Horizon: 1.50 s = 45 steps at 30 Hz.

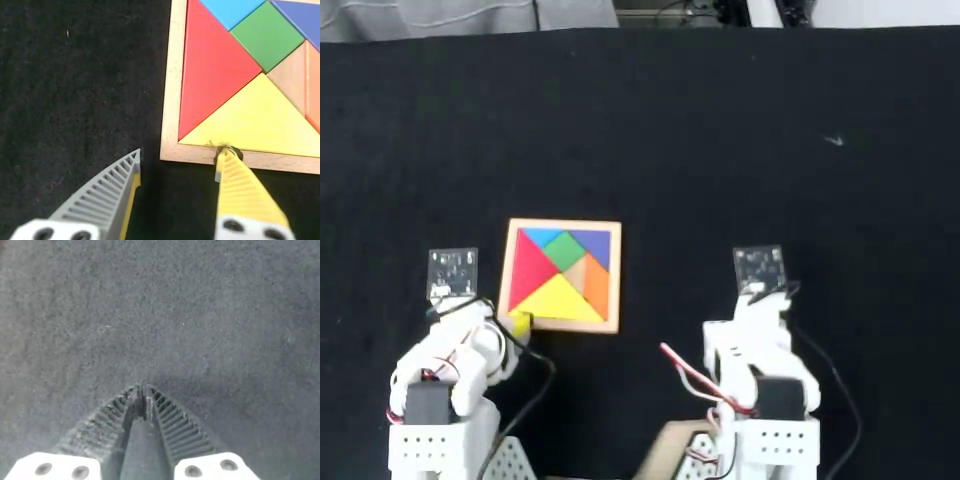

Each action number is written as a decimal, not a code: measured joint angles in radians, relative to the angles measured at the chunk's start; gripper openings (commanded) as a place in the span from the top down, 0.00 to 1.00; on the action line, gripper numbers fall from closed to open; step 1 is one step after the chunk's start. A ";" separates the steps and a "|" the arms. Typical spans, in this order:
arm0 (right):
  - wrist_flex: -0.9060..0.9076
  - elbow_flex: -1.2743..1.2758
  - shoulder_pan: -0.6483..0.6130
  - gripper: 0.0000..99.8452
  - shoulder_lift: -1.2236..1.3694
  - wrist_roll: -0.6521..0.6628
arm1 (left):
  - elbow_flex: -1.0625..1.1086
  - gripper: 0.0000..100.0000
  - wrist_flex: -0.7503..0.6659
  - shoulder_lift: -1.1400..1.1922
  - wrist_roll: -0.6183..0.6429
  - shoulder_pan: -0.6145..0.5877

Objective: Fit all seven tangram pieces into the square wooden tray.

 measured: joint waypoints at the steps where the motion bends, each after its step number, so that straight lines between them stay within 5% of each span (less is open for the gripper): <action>1: 0.000 0.000 0.000 0.99 0.000 0.000 | 0.000 0.76 0.000 0.000 0.000 0.000; 6: 0.000 0.000 0.000 0.99 0.000 0.000 | 0.000 0.99 0.000 0.000 0.000 0.000; 8: 0.000 0.000 0.000 0.99 0.000 0.000 | 0.000 0.93 0.000 0.000 0.000 0.000; 45: 0.000 0.000 0.000 0.99 0.000 0.000 | 0.000 0.97 0.000 0.000 0.000 -0.074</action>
